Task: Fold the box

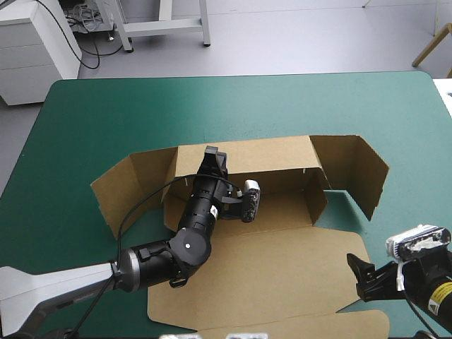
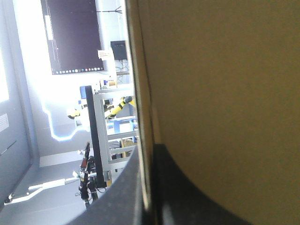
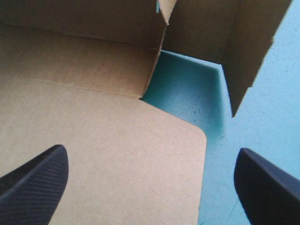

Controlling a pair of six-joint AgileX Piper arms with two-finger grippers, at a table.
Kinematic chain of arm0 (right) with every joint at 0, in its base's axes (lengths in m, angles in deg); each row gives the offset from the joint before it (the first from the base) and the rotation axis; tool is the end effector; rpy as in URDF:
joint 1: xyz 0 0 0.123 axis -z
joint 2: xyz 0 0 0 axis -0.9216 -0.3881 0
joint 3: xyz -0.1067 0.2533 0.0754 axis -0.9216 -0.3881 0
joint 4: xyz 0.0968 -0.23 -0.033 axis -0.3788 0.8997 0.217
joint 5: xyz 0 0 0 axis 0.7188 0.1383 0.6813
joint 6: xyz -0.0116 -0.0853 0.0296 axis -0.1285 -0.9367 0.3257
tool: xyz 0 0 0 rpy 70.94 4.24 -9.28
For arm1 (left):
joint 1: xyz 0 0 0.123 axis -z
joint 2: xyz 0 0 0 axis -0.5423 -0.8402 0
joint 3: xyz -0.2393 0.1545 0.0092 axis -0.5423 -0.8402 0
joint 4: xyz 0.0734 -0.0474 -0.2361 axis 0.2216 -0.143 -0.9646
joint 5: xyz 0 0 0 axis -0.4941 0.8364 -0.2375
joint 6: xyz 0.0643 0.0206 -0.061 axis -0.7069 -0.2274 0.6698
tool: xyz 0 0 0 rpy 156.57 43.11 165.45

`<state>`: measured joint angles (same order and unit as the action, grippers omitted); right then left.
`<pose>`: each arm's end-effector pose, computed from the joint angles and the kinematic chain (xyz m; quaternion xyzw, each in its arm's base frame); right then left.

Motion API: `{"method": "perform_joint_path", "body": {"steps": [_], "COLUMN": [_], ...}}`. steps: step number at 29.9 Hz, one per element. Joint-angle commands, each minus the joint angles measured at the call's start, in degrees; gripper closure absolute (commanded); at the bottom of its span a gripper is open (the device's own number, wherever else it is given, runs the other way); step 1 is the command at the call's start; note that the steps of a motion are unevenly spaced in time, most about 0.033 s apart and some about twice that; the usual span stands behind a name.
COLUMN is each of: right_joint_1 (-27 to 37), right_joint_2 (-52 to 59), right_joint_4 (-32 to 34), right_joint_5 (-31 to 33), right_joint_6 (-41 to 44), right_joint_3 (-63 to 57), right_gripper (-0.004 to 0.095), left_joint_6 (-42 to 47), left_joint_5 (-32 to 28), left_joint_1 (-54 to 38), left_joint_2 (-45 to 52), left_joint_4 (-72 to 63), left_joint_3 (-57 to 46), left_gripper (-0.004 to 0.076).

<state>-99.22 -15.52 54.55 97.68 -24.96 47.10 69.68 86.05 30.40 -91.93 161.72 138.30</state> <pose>0.0573 0.0203 0.3206 -0.1482 0.8709 0.1002 0.4578 0.1976 -0.2466 0.2855 0.6185 0.4894 0.3631 0.4961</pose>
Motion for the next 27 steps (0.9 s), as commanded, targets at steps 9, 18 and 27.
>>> {"method": "perform_joint_path", "body": {"steps": [9,18,27], "right_joint_1": [0.3,0.7,18.5], "right_joint_2": [-18.8,-34.2,-49.0], "right_joint_4": [18.2,23.5,0.4], "right_joint_5": [-9.8,-8.8,-7.5], "right_joint_6": [9.1,4.0,-11.9], "right_joint_3": [13.5,31.4,45.8], "right_gripper": [-0.0001,0.0000,0.0000], "left_joint_6": [0.3,0.2,0.2], "left_joint_5": [5.5,6.1,6.2], "left_joint_1": [1.9,5.9,5.9], "left_joint_2": [2.3,2.3,2.3], "left_joint_4": [5.7,3.2,3.2], "left_joint_3": [1.1,1.1,1.1], "left_gripper": [0.0734,0.0734,0.0734]}}
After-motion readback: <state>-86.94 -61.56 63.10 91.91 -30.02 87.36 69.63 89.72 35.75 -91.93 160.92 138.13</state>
